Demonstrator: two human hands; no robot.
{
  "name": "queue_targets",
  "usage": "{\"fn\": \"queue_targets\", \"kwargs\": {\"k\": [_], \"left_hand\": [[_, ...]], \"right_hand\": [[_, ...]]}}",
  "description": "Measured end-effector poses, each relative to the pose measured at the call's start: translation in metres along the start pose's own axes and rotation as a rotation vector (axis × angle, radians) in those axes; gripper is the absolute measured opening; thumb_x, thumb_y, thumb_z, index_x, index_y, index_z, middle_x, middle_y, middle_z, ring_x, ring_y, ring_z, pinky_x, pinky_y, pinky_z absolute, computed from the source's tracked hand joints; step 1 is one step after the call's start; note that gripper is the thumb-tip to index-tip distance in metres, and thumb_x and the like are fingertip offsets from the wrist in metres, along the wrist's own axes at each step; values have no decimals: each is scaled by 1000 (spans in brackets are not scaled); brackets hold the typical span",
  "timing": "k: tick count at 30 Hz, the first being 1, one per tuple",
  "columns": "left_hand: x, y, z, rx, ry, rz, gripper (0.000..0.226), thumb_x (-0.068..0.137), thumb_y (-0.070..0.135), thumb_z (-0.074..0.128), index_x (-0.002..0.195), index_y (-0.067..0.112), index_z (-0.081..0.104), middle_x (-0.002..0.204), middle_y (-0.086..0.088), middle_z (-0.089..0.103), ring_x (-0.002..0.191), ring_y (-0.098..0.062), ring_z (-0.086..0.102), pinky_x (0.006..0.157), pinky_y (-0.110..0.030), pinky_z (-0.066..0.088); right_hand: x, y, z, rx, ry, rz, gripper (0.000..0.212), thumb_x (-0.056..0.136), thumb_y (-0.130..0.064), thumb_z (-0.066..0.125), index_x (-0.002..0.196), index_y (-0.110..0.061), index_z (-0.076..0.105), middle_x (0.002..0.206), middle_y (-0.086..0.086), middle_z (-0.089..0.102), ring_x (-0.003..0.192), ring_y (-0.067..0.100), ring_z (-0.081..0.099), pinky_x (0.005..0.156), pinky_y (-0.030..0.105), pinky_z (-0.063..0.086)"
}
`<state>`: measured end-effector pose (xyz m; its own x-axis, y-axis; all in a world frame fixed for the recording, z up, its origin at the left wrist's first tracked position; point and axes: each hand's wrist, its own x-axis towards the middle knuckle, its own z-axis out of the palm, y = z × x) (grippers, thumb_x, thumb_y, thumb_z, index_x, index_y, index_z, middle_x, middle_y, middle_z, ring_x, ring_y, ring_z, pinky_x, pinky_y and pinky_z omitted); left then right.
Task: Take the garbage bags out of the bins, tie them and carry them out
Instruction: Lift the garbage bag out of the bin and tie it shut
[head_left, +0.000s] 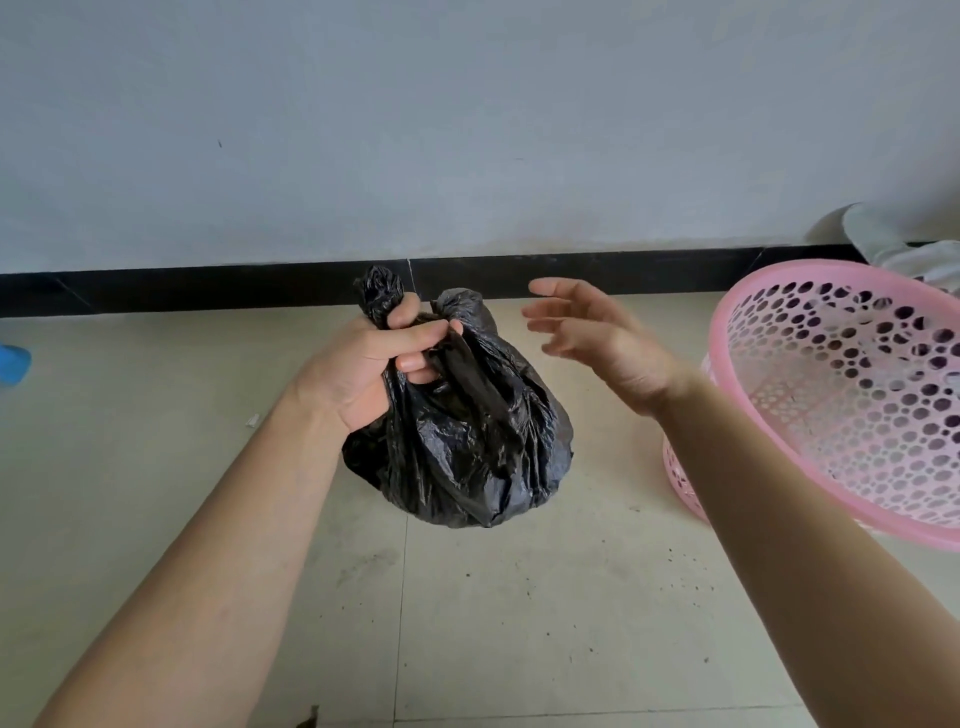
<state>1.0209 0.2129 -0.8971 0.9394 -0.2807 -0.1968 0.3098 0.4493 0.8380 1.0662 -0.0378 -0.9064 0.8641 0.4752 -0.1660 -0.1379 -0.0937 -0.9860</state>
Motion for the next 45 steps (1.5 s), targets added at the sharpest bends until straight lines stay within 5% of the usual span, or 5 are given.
{"fn": "queue_targets", "kwargs": {"k": [7,11,18,30,45], "left_hand": [[-3,9,11,200,-151,-92,43,86,-6,56,65,25,37,82,-10,68,44,-4,35,45,-14,28],[-3,11,8,370,-53,-128,42,85,-3,63,71,20,30,64,-5,62,46,-11,40,45,-18,38],[11,3,10,333,343,30,40,92,-6,62,66,16,41,80,-18,65,82,-33,72,78,-38,62],[15,-17,21,-142,460,247,47,92,-12,58,59,16,38,74,-7,63,89,-28,74,83,-32,59],[3,-29,-10,997,506,319,30,77,6,81,89,13,55,82,4,60,77,-14,57,75,-29,46]], "right_hand": [[5,7,19,-280,-177,26,74,82,-18,81,146,-26,45,144,0,53,113,-15,53,90,1,40],[10,11,21,-118,58,21,21,86,-1,64,105,-10,67,96,11,71,87,21,68,92,39,55],[9,16,19,-117,109,53,5,74,-16,58,78,-18,60,69,1,58,67,19,54,65,31,40],[-1,45,16,-15,-40,233,50,68,-22,68,107,8,58,97,26,63,88,33,58,85,45,41],[7,43,10,-33,196,-68,21,85,2,74,80,-13,61,80,7,65,74,18,62,74,29,54]]}}
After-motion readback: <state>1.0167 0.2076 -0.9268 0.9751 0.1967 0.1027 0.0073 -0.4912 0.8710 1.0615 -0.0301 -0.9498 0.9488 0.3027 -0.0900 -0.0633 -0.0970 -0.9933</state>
